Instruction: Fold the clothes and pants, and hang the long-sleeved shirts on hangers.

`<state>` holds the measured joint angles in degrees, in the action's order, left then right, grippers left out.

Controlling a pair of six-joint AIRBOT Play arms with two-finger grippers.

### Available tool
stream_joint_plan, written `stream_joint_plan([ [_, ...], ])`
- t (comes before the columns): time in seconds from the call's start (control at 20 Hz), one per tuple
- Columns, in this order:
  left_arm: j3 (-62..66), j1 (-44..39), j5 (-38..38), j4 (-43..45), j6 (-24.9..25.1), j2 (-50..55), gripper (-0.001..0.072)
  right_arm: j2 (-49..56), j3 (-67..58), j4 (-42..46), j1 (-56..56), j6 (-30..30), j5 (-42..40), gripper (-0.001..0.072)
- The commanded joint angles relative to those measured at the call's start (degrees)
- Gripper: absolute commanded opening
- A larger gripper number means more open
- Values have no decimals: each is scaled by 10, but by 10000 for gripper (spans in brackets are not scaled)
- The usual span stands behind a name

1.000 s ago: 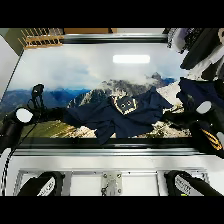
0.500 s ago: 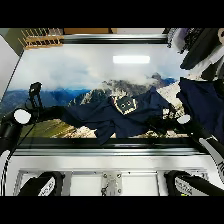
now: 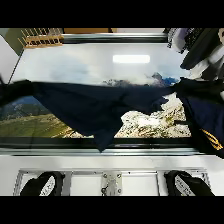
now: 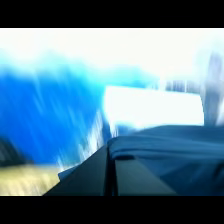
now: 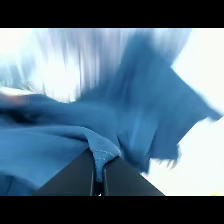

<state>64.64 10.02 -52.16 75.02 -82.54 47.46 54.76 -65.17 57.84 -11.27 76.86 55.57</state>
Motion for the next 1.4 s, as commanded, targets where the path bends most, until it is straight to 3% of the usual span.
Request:
stream_joint_plan([
  [0.0, 127, 13, 18, 13, -11, -76, 9, -90, -194, 39, -59, -1, 14, 13],
  [0.2, 201, -38, 40, 13, -30, -160, 9, -162, -296, 34, -61, -1, -73, 13],
  [0.4, 247, -113, 80, 13, -62, -208, 8, -207, -307, 34, -61, 30, -167, 13],
  [0.6, 297, -171, 108, 14, -75, -199, 8, -214, -307, 13, -61, 44, -202, 13],
  [1.0, 412, -210, 70, 64, -75, -32, 8, -142, -307, -54, -60, 43, -179, 13],
  [1.2, 399, -167, 60, 93, -75, 81, 8, -7, -306, -56, -49, 41, -137, 12],
  [1.35, 363, -131, 110, 89, -75, 180, 8, 122, -307, -56, -9, 6, -176, 13],
])
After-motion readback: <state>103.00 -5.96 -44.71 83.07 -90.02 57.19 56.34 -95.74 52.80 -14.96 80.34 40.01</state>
